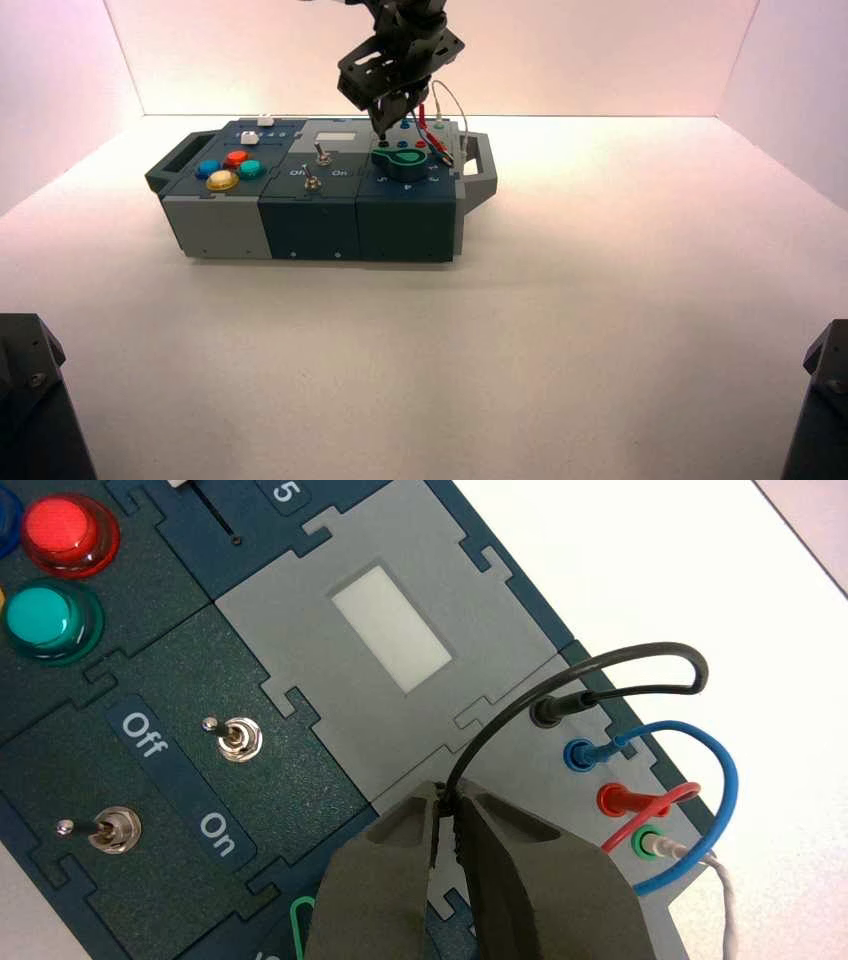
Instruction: Insert the black wire.
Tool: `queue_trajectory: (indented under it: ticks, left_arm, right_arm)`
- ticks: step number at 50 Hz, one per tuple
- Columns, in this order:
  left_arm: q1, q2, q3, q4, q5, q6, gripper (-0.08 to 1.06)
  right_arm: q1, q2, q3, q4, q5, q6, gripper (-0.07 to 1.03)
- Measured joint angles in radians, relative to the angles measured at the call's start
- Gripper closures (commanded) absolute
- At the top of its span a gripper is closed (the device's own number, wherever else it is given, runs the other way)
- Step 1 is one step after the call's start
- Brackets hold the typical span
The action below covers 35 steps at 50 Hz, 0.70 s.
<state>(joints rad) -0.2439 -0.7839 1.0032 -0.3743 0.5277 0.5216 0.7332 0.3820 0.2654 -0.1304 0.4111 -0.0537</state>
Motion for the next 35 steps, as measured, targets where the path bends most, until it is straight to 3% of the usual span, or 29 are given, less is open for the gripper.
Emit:
queue_trajectory:
  ticks: [21,29,35]
  left_arm:
    - [0.002,0.0,0.0,0.0,0.0,0.0,0.44]
    - [0.003,0.0,0.0,0.0,0.0,0.0,0.44]
    - [0.003,0.0,-0.002,0.0,0.0,-0.002,0.44]
  right_arm:
    - [-0.002,0.017,-0.003,0.0,0.0,0.002,0.98]
    - [-0.002,0.015,-0.008,-0.002,0.015,0.0,0.8]
    - [-0.003,0.018,-0.009,-0.002,0.046,0.0,0.77]
